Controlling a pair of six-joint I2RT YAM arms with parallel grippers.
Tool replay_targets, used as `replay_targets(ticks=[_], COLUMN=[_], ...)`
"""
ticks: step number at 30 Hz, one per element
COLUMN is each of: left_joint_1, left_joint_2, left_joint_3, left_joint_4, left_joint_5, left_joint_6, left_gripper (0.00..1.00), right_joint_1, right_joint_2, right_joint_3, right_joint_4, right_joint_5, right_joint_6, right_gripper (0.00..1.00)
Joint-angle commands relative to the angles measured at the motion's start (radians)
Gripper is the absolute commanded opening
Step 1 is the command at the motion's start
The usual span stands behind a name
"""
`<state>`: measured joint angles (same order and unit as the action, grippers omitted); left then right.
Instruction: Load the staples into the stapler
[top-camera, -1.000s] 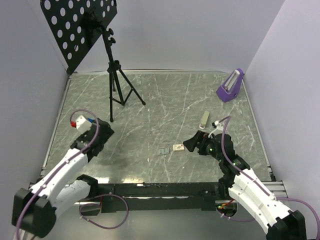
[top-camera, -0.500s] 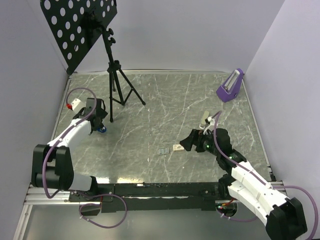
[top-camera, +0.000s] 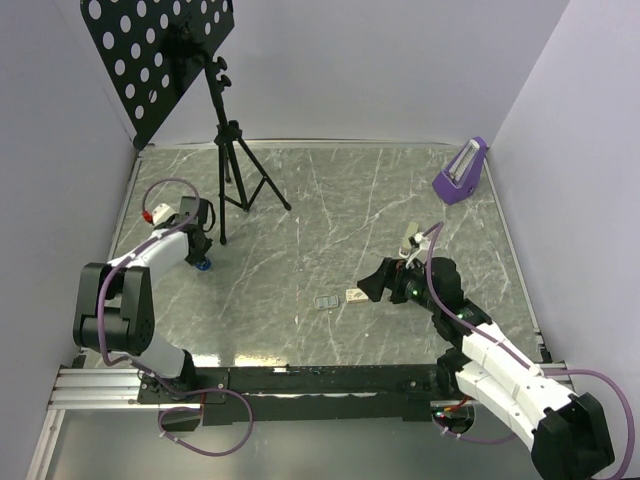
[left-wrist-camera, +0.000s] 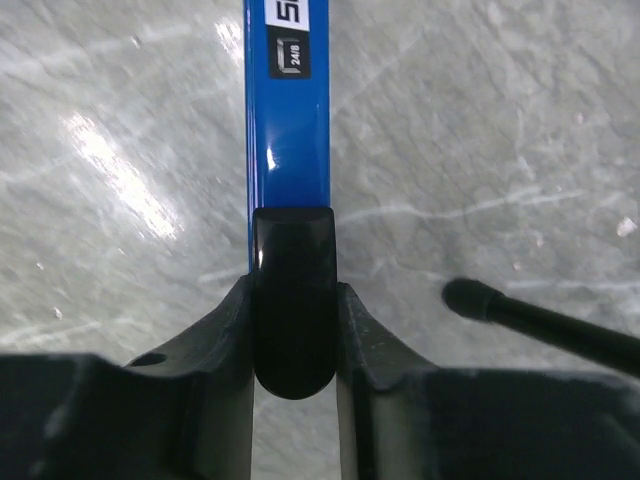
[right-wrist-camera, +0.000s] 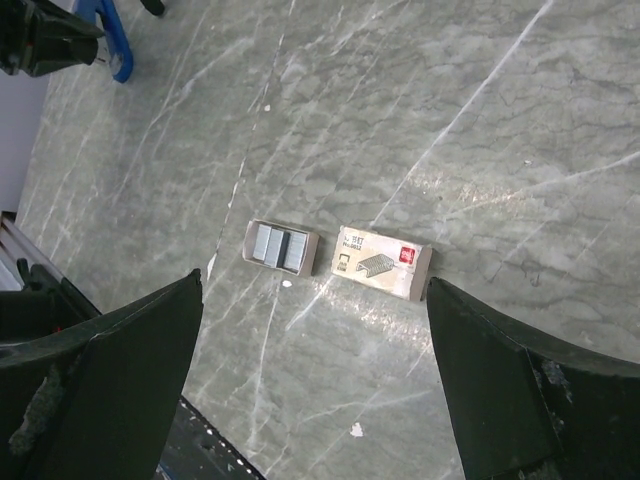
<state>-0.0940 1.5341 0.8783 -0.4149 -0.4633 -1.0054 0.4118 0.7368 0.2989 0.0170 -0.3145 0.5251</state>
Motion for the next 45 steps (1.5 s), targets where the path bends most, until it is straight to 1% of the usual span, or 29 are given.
replay_targets(ticks=[1,5,6,9,10,13,15,16,18,19,22,23,25,28,32,33,36,40,41,43,45], left_joint_1=[-0.065,-0.18,-0.24,-0.335,-0.354,-0.42,-0.458,-0.466,-0.478,-0.48,-0.478,-0.48,-0.478,-0.478,-0.48,-0.48,-0.487,-0.513,-0.521,-0.527,-0.53], left_joint_2=[-0.044,-0.069,-0.072,-0.088,-0.101,-0.136,-0.15,-0.153,-0.152,-0.15,-0.137,-0.131,-0.108,-0.085,-0.055,-0.045,0.006,0.026,0.017,0.002,-0.046], left_joint_3=[0.008,0.011,0.013,0.001,-0.007,-0.041,-0.051,-0.052,-0.045,-0.042,-0.036,-0.036,-0.038,-0.058,-0.102,-0.104,-0.062,0.016,0.036,0.054,0.062], left_joint_4=[-0.087,-0.185,-0.223,-0.278,-0.3,-0.309,-0.305,-0.288,-0.26,-0.227,-0.162,-0.119,-0.085,-0.003,0.16,0.238,0.31,0.314,0.312,0.268,0.234], left_joint_5=[0.078,0.087,0.086,0.11,0.127,0.173,0.195,0.202,0.216,0.228,0.247,0.258,0.299,0.368,0.438,0.454,0.492,0.482,0.479,0.466,0.466], left_joint_6=[-0.021,-0.073,-0.091,-0.191,-0.246,-0.349,-0.392,-0.394,-0.374,-0.366,-0.331,-0.323,-0.302,-0.288,-0.3,-0.303,-0.286,-0.202,-0.156,-0.112,-0.03], left_gripper=[0.14,0.14,0.14,0.14,0.14,0.16,0.22,0.32,0.45,0.55,0.68,0.7,0.75,0.77,0.78,0.78,0.81,0.88,0.89,0.94,0.98], right_joint_1=[0.001,0.001,-0.001,-0.001,0.001,0.001,0.001,0.001,-0.001,-0.001,-0.001,0.001,0.001,0.001,0.001,0.001,0.001,0.001,0.001,0.002,0.002], right_joint_2=[-0.033,-0.045,-0.048,-0.068,-0.071,-0.089,-0.094,-0.093,-0.089,-0.086,-0.086,-0.088,-0.096,-0.105,-0.112,-0.114,-0.119,-0.137,-0.142,-0.155,-0.171], right_joint_3=[-0.017,-0.024,-0.029,-0.038,-0.037,-0.044,-0.04,-0.04,-0.035,-0.034,-0.03,-0.029,-0.029,-0.04,-0.05,-0.05,-0.04,-0.029,-0.029,-0.032,-0.035], right_joint_4=[0.061,0.067,0.067,0.067,0.066,0.064,0.054,0.052,0.047,0.047,0.044,0.041,0.035,0.028,0.014,0.009,-0.011,-0.038,-0.038,-0.034,-0.026], right_joint_5=[0.015,0.012,0.012,0.012,0.009,0.011,0.018,0.02,0.023,0.023,0.026,0.034,0.054,0.075,0.087,0.089,0.092,0.103,0.1,0.092,0.071], right_joint_6=[-0.031,-0.051,-0.056,-0.06,-0.062,-0.063,-0.071,-0.071,-0.074,-0.073,-0.073,-0.074,-0.068,-0.056,-0.043,-0.043,-0.05,-0.069,-0.071,-0.085,-0.099], right_gripper=[1.0,1.0,0.99,1.0,1.0,1.0,1.0,1.0,1.0,1.0,1.0,1.0,1.0,1.0,1.0,0.99,0.99,1.0,1.0,1.0,0.99])
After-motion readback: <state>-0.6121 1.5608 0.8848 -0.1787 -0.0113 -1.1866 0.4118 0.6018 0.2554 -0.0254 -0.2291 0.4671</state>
